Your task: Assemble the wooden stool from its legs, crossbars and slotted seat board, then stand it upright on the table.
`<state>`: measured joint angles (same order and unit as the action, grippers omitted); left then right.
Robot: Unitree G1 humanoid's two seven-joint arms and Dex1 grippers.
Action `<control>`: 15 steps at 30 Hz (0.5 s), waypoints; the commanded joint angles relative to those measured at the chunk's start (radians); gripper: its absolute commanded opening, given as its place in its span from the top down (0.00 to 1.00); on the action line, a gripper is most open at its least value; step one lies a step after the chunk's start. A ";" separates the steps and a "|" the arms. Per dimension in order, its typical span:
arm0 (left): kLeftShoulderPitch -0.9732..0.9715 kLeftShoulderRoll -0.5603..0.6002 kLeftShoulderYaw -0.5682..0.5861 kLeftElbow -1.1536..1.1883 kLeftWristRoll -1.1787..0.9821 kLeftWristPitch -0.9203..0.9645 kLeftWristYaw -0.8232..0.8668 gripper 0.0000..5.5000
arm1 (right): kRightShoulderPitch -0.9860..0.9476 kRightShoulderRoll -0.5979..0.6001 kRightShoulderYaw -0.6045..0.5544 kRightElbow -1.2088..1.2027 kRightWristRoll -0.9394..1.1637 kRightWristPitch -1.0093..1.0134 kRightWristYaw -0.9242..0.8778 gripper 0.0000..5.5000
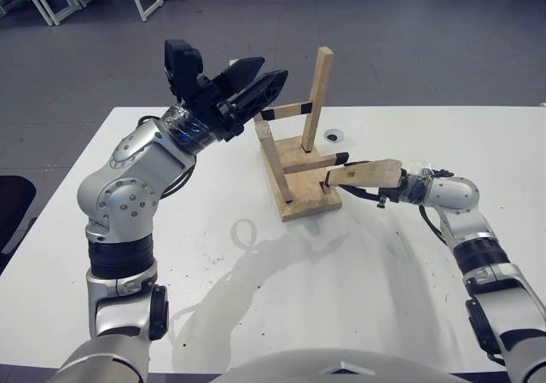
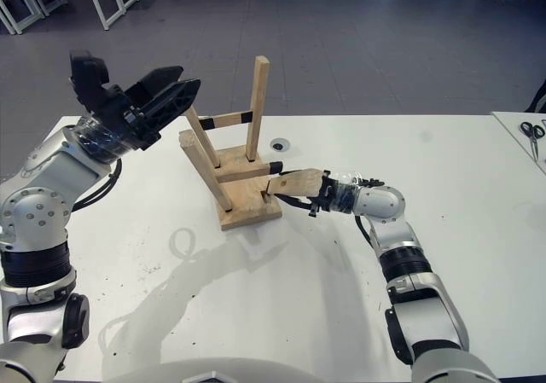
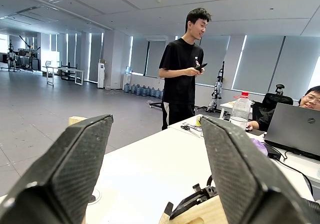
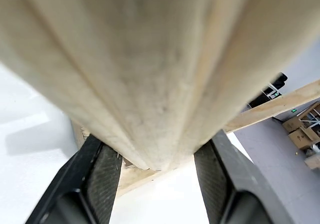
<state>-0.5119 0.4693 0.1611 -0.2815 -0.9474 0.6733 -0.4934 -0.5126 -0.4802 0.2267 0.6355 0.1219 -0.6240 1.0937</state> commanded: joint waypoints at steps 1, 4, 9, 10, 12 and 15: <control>0.004 0.000 0.005 0.007 0.024 0.004 -0.003 0.41 | 0.103 -0.001 0.072 -0.069 -0.008 0.043 0.096 0.63; -0.003 0.009 0.023 0.014 0.033 -0.004 -0.006 0.41 | 0.164 -0.023 0.095 -0.178 0.026 0.102 0.126 0.63; -0.056 0.053 0.076 0.076 0.062 -0.027 -0.026 0.41 | 0.283 -0.073 0.120 -0.418 0.123 0.306 0.146 0.63; -0.059 0.056 0.080 0.080 0.065 -0.029 -0.029 0.41 | 0.302 -0.080 0.127 -0.465 0.139 0.353 0.141 0.63; -0.053 0.054 0.083 0.078 0.072 -0.031 -0.036 0.41 | 0.325 -0.104 0.132 -0.561 0.175 0.483 0.131 0.63; -0.051 0.051 0.082 0.079 0.083 -0.035 -0.038 0.41 | 0.310 -0.145 0.122 -0.638 0.201 0.631 0.130 0.63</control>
<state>-0.5566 0.5175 0.2393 -0.2051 -0.8841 0.6471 -0.5264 -0.2322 -0.5759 0.3101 0.0096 0.3412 -0.1364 1.1858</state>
